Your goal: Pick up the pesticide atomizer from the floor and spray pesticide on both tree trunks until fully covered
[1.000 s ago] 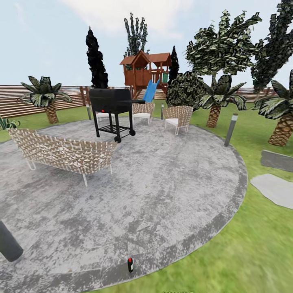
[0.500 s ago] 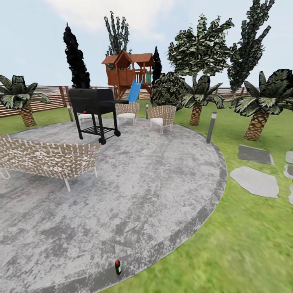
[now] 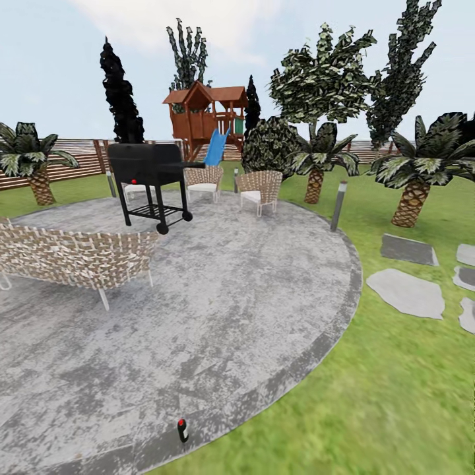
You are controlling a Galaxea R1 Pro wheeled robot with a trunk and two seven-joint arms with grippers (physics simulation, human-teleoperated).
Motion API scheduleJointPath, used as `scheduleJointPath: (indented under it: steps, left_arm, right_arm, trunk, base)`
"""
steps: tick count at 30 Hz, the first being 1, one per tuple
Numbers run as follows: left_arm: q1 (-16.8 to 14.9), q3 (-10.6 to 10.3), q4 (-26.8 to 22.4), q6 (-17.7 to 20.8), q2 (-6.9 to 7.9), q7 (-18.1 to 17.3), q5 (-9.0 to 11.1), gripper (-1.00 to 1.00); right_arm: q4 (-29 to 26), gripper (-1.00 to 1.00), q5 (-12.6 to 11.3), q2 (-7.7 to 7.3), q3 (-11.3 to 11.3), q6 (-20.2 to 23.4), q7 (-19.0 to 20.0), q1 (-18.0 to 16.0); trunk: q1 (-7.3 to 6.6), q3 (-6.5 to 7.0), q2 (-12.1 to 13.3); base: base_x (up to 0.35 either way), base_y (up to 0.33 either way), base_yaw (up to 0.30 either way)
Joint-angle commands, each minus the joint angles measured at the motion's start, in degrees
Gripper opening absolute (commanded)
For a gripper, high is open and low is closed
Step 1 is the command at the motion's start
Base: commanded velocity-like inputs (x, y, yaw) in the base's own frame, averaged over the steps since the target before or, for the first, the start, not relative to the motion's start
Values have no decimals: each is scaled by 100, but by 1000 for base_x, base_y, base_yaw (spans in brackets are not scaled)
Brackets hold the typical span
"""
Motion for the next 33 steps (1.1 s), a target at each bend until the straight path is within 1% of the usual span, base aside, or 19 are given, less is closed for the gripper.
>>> scheduleJointPath:
  steps: [1, 8, 10, 11, 13, 15, 16, 17, 18, 19, 22, 23, 25, 27, 28, 29, 31, 33]
  left_arm:
    - [2, 12, -9, -7, -2, -1, -42, 100]
    - [2, 19, -9, -13, -2, -1, -40, 100]
    - [2, 1, -174, -30, -23, 14, -25, 100]
    - [-60, -11, -1203, -63, -147, 35, -17, 100]
    - [-217, -16, -1604, -71, -261, 38, -16, 100]
    - [-485, -15, -1846, -77, -416, 40, -24, 100]
    - [-1298, -18, -1864, -86, -670, 42, -32, 100]
    - [-1451, -19, -1804, -89, -696, 42, -32, 100]
    - [-1739, -17, -1677, -96, -734, 44, -31, 100]
    - [-1980, -16, -1558, -110, -758, 47, -27, 100]
    - [-2228, -16, -1438, -195, -779, 49, -17, 100]
    - [-2327, -15, -1386, -314, -787, 50, -17, 100]
    - [-2390, -15, -1352, -463, -792, 51, -18, 100]
    - [-2430, -15, -1327, -590, -796, 51, -19, 100]
    - [-2445, -15, -1318, -637, -797, 51, -20, 100]
    - [-2466, -15, -1293, -704, -798, 52, -20, 100]
    - [-2479, -15, -1243, -751, -799, 52, -21, 100]
    - [-2487, -15, -1191, -780, -800, 52, -21, 100]
  right_arm:
    - [4, 100, -2, 0, 0, -18, -3, -3]
    - [4, 100, -2, 0, 0, -18, -3, -3]
    - [-7, 100, -2, -12, -10, -28, -8, -3]
    - [-25, 100, -4, -136, -26, -335, -28, -3]
    - [-30, 100, -7, -223, -34, -476, -40, -3]
    - [-39, 100, -8, -316, -41, -569, -65, -3]
    - [-69, 100, -6, -698, -49, -694, -371, -3]
    - [-80, 100, -4, -784, -50, -709, -486, -3]
    - [-104, 100, 0, -947, -51, -732, -784, -3]
    - [-117, 100, 2, -1106, -52, -744, -1186, -3]
    - [-90, 100, -7, -1388, -58, -751, -1963, -3]
    - [-23, 100, -21, -1577, -83, -753, -2566, -3]
    - [75, 100, -63, -1728, -194, -756, -3206, -3]
    - [157, 100, -147, -1827, -426, -761, -3795, -3]
    - [186, 100, -197, -1863, -579, -769, -4031, -3]
    - [228, 100, -282, -1914, -913, -821, -4368, -3]
    - [258, 100, -333, -1946, -1194, -921, -4568, -3]
    - [281, 100, -368, -1967, -1380, -1035, -4645, -3]
  trunk:
    - [0, -4, -2]
    - [0, -4, -2]
    - [0, -4, -2]
    - [0, -4, -2]
    - [0, -4, -2]
    - [0, -4, -2]
    - [0, -4, -2]
    - [0, -4, -2]
    - [0, -4, -2]
    - [0, -4, -2]
    - [0, -4, -2]
    - [0, -4, -2]
    - [0, -4, -2]
    - [0, -4, -2]
    - [0, -4, -2]
    - [0, -4, -2]
    - [0, -4, -2]
    - [0, -4, -2]
  base:
    - [-2, -79, 0]
    - [0, -24, 0]
    - [0, 0, 0]
    - [0, 0, 0]
    - [0, 0, 0]
    - [0, 0, 0]
    - [0, 0, 0]
    - [0, 0, 0]
    - [0, 0, 0]
    - [0, 0, 0]
    - [0, 0, 0]
    - [0, 0, 0]
    - [0, 0, 0]
    - [0, 0, 0]
    - [0, 0, 0]
    - [0, 0, 0]
    - [0, 0, 0]
    - [0, 0, 0]
